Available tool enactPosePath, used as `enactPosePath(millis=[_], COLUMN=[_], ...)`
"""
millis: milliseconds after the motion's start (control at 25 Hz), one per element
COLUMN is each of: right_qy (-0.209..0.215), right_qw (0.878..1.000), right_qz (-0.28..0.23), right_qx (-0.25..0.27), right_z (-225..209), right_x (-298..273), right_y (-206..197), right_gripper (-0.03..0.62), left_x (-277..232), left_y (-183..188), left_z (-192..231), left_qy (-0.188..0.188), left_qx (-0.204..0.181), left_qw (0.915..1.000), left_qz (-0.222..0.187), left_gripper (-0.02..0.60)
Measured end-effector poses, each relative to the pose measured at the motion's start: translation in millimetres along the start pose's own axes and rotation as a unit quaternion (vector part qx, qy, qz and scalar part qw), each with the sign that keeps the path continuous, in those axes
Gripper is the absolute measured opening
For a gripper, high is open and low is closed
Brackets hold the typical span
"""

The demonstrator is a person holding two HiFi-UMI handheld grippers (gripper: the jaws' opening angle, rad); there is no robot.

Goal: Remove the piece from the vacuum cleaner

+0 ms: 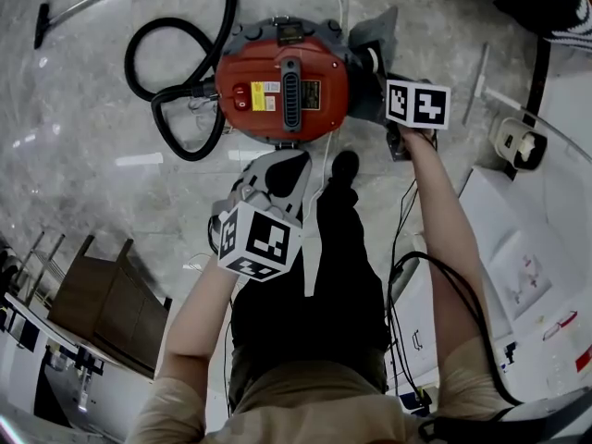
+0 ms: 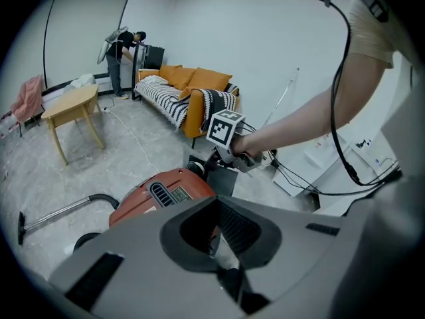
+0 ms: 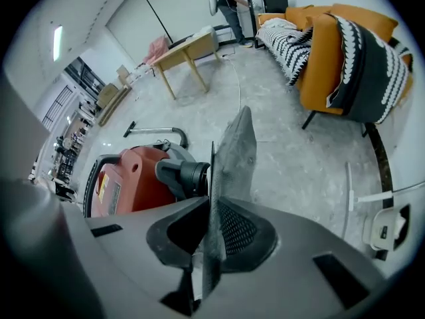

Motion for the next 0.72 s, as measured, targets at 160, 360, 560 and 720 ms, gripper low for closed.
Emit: enactPosePath(millis=[160, 360, 560, 720], right_qy=[-0.004, 0.002, -0.006, -0.039], right_qw=[1.000, 1.000, 1.000, 0.995], right_qz=[0.003, 0.002, -0.023, -0.045], right_qx=[0.010, -0.008, -0.004, 0.084], right_z=[2.3, 2.9, -1.3, 4.8], right_x=[-1.1, -4.1, -4.2, -3.6], right_y=[-1.1, -5.0, -10.5, -15.8], right_gripper=[0.038, 0.037, 0.037, 0.037], left_x=[-2.1, -3.9, -3.1, -2.6], left_y=[0.8, -0.9, -4.5, -6.8], left_z=[-2.2, -3.8, -4.1, -2.7], left_qy=[-0.003, -0.005, -0.003, -0.002], left_qx=[-0.001, 0.002, 0.004, 0.005], left_qw=[1.0000, 1.0000, 1.0000, 1.0000], left_qz=[0.001, 0.000, 0.001, 0.002], left_gripper=[-0.003, -0.003, -0.003, -0.003])
Point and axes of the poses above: the fingertips, and each gripper's own axes: x backward along the fingers, z to its left, y out of its top, the point moved 9 cm from there along x, backward along the fingers, and after that the axes turned 9 degrees about -z, right-handed, at the moved point
